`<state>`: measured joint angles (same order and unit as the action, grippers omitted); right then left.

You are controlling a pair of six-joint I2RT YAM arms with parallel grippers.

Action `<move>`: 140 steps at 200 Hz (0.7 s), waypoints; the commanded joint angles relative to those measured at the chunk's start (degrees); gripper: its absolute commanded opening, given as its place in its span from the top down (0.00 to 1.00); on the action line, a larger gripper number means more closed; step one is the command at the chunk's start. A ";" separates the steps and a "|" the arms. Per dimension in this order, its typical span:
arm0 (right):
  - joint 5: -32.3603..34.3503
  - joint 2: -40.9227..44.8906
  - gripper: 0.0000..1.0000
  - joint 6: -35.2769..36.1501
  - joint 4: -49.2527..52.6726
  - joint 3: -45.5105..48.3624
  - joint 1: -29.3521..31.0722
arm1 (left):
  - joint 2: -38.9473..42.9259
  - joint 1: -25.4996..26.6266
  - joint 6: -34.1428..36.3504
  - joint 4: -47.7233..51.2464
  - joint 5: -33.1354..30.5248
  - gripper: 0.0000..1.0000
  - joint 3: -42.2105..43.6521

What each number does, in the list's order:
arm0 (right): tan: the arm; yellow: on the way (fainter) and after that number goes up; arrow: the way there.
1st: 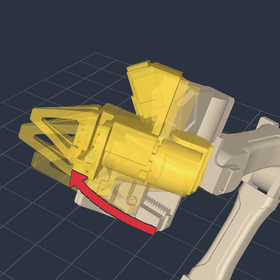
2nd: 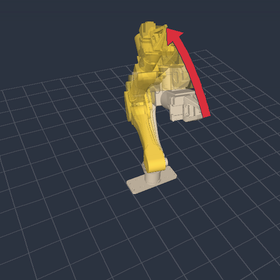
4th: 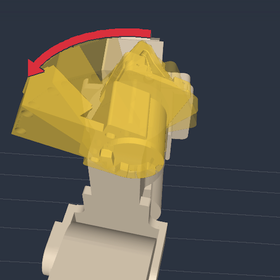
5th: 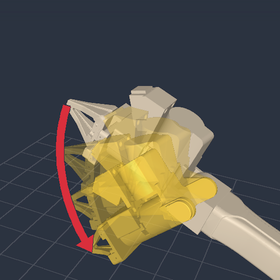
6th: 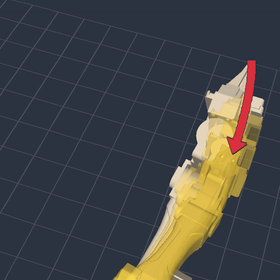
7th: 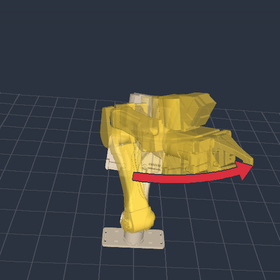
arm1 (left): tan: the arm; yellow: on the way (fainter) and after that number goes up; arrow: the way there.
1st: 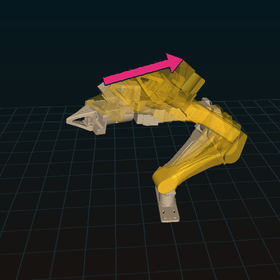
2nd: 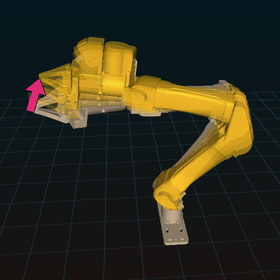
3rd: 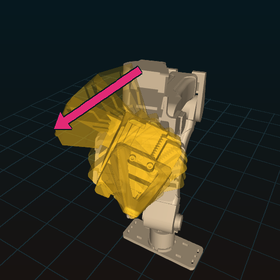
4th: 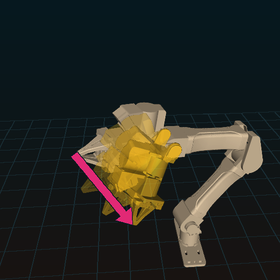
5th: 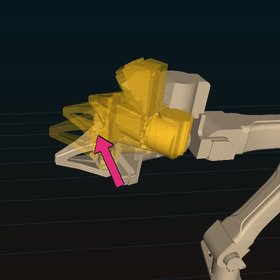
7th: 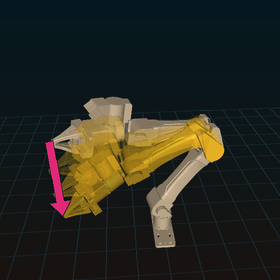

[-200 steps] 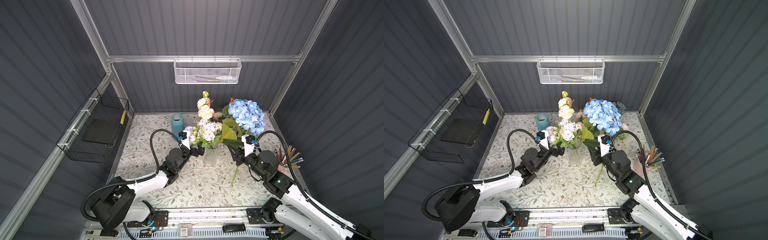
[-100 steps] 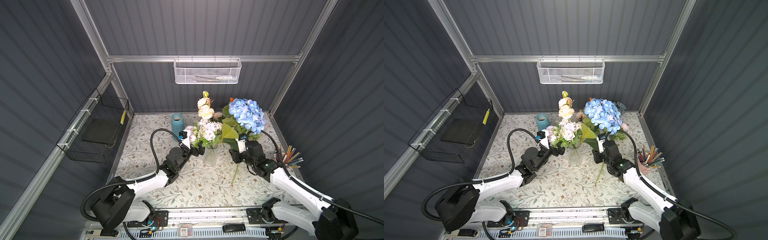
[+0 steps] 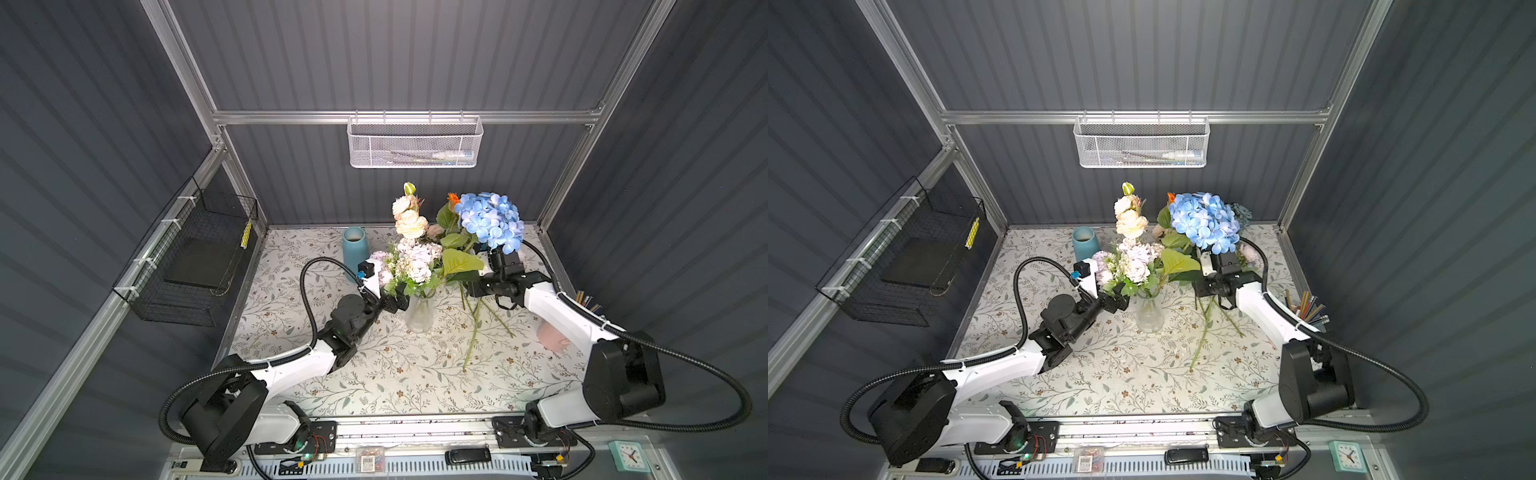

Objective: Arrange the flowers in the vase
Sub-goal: 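Lower the right gripper onto the white rose stem in the pile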

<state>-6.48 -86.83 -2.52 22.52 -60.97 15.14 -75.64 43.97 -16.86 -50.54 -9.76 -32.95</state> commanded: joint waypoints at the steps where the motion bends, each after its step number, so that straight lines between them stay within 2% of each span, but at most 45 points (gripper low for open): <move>1: -0.86 -3.36 0.54 1.89 5.62 -2.59 -0.11 | -0.17 0.33 1.24 -0.27 0.97 0.01 -2.02; 38: 0.55 -8.31 0.54 2.61 6.74 -4.83 -0.02 | -0.82 0.30 1.10 -0.04 1.28 0.01 -2.68; 75: 6.05 -11.59 0.54 3.17 8.25 -7.89 0.07 | -1.17 0.28 1.08 0.78 1.41 0.01 -3.34; 140: 8.13 -17.88 0.56 5.79 9.27 -11.68 0.33 | -1.35 0.31 0.86 1.40 1.50 0.01 -4.05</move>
<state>0.08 -102.48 1.32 29.69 -70.98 15.20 -76.51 43.97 -16.86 -48.99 -8.93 -34.83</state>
